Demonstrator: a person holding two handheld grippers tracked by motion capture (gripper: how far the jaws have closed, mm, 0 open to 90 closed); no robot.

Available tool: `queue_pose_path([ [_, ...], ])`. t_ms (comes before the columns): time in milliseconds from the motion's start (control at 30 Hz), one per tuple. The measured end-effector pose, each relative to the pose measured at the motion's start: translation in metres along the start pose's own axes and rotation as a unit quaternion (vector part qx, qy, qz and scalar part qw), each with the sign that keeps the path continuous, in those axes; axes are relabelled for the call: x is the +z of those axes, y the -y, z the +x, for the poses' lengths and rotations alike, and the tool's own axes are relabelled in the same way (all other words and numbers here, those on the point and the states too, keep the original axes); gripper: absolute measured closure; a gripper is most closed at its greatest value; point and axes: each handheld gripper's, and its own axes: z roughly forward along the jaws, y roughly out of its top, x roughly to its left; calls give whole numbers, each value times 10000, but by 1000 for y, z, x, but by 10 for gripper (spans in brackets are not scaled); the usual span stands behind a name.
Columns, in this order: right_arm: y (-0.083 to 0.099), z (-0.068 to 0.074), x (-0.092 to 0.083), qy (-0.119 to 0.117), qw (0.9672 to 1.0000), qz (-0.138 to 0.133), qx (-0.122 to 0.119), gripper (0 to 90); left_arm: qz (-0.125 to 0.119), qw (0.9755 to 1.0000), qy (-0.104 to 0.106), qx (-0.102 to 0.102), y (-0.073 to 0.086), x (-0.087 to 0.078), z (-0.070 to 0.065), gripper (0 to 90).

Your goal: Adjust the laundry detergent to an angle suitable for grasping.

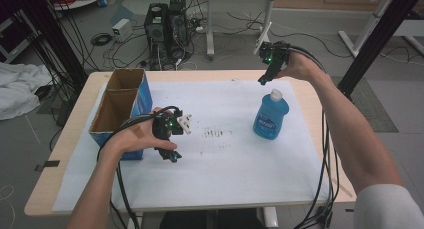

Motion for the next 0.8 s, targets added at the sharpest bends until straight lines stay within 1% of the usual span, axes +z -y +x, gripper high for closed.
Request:
queue_pose_path([
  [133, 1, 0, -1, 20, 10000, 11, 21, 127, 4, 10000, -6, -62, 1, -1, -1, 176],
  [267, 0, 0, -2, 12, 10000, -23, 0, 127, -58, 9999, -25, -103, 2, -1, -2, 176],
  [467, -1, 1, -1, 17, 10000, 8, -29, 127, -56, 9999, -18, -112, 3, -2, -2, 176],
  [600, -2, 3, -3, 51, 10000, 27, -20, 127, -50, 9999, -21, -140, 4, -2, -3, 176],
  [733, -1, 3, -6, 71, 10000, -23, -4, 127, -52, 9999, 5, -114, 3, -3, -4, 176],
  [800, 0, 2, -6, 83, 10000, -8, 24, 127, -28, 9999, -25, -128, 3, -2, -3, 176],
])
